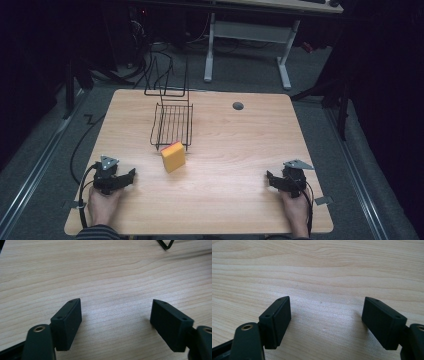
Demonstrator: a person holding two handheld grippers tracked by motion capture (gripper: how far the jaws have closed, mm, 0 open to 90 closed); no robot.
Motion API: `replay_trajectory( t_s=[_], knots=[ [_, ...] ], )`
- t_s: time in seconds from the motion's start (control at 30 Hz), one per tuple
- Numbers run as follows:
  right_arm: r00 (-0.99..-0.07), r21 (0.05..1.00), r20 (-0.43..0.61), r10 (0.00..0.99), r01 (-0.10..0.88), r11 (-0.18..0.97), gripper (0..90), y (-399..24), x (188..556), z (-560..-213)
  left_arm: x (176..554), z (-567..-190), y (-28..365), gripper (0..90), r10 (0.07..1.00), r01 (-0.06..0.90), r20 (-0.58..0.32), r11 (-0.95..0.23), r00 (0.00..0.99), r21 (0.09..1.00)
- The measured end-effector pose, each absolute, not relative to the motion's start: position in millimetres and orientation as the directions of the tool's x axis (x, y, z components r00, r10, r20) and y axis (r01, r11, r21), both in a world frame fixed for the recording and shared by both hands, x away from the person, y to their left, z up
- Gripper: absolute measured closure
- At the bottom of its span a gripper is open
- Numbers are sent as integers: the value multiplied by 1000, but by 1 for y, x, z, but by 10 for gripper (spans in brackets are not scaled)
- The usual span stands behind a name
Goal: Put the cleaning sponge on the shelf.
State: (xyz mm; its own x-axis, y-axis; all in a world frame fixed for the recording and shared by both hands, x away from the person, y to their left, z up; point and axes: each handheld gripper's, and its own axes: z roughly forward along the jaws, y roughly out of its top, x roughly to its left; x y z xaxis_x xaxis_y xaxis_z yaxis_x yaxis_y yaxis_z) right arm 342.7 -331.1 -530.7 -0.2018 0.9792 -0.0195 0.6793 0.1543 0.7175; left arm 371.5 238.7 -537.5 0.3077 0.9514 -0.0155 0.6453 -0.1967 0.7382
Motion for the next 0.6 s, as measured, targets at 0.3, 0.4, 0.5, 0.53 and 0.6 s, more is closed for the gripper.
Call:
replay_trajectory(
  t_s=[0.3, 0.4, 0.5, 0.53, 0.6],
  knots=[
    [-202, 717, -18, 979, 680, 154, 237, -331, 343, -531, 370, -538, 237, 184, 947, 648, -13, -210, 321, 732],
    [-205, 718, -20, 978, 678, 157, 237, -331, 343, -531, 370, -538, 237, 182, 947, 649, -13, -211, 322, 731],
    [-206, 718, -20, 978, 678, 158, 237, -331, 343, -531, 369, -537, 237, 181, 945, 647, -11, -216, 327, 731],
    [-206, 718, -20, 978, 678, 158, 237, -331, 343, -531, 369, -537, 237, 180, 945, 647, -11, -216, 327, 731],
    [-206, 718, -20, 978, 678, 158, 237, -331, 343, -531, 369, -535, 236, 178, 942, 642, -11, -220, 335, 735]
  ],
)
